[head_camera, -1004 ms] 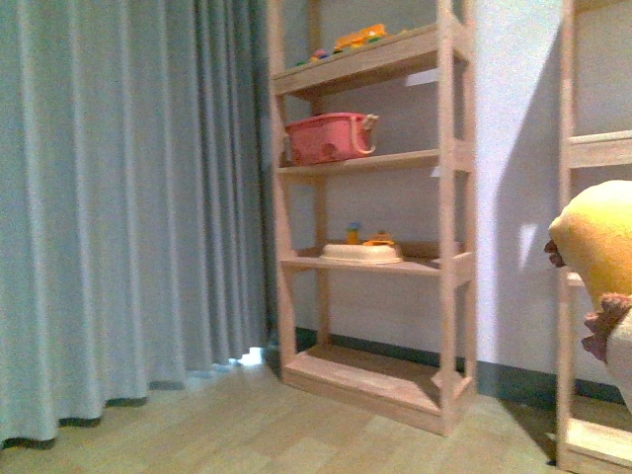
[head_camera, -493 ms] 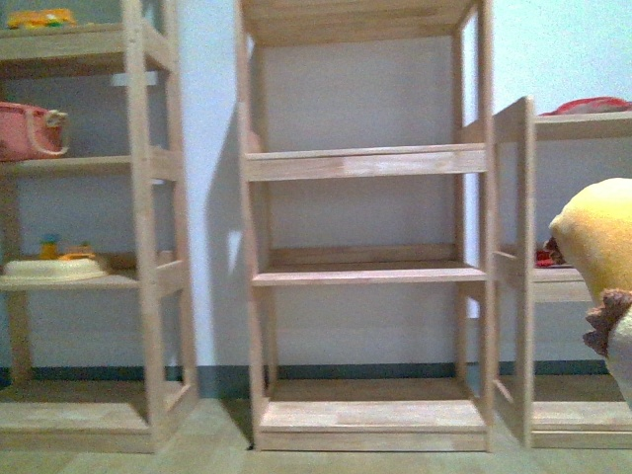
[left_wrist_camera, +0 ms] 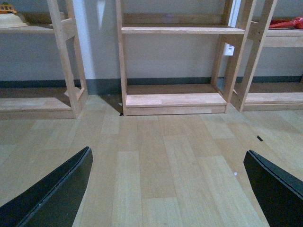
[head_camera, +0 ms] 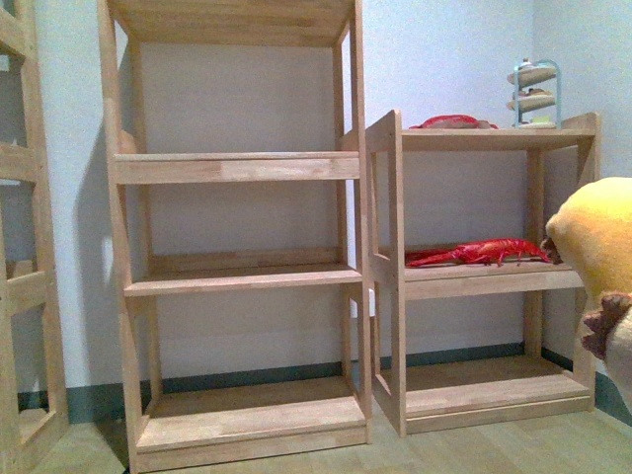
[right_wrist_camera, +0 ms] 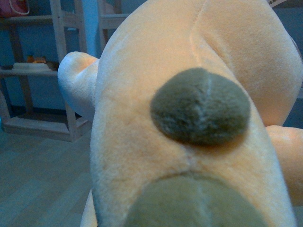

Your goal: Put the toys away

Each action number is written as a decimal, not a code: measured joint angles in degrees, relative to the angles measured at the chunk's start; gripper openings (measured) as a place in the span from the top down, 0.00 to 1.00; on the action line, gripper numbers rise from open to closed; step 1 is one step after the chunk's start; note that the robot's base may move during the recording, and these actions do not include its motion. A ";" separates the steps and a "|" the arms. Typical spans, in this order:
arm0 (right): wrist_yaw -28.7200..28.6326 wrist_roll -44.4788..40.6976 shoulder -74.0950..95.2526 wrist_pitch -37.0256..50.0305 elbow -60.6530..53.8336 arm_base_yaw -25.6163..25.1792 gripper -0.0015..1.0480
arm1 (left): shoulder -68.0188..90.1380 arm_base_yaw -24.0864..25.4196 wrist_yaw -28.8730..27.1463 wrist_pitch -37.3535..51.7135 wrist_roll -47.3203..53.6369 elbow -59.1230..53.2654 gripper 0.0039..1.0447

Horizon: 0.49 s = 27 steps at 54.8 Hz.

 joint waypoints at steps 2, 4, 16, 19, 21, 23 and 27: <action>0.07 0.02 0.02 0.00 0.00 0.00 0.83 | 0.00 -0.02 0.04 0.00 0.00 0.00 0.05; 0.11 0.02 0.02 0.00 0.00 0.00 0.83 | 0.00 -0.02 0.04 0.00 0.00 0.00 0.05; 0.15 0.00 0.00 0.00 0.00 0.00 0.83 | 0.00 -0.02 0.04 0.00 0.00 0.00 0.05; 0.15 0.00 0.00 0.00 0.00 0.00 0.83 | 0.00 -0.02 0.09 0.00 0.00 0.00 0.05; 0.20 0.00 0.00 0.00 0.00 0.00 0.83 | 0.00 -0.02 0.15 0.00 0.00 0.00 0.05; 0.48 0.02 0.00 0.00 0.00 -0.02 0.83 | 0.00 -0.02 0.20 0.00 0.00 0.00 0.05; 0.85 0.00 0.00 0.00 0.00 -0.04 0.83 | 0.00 -0.02 0.22 0.00 0.02 0.00 0.05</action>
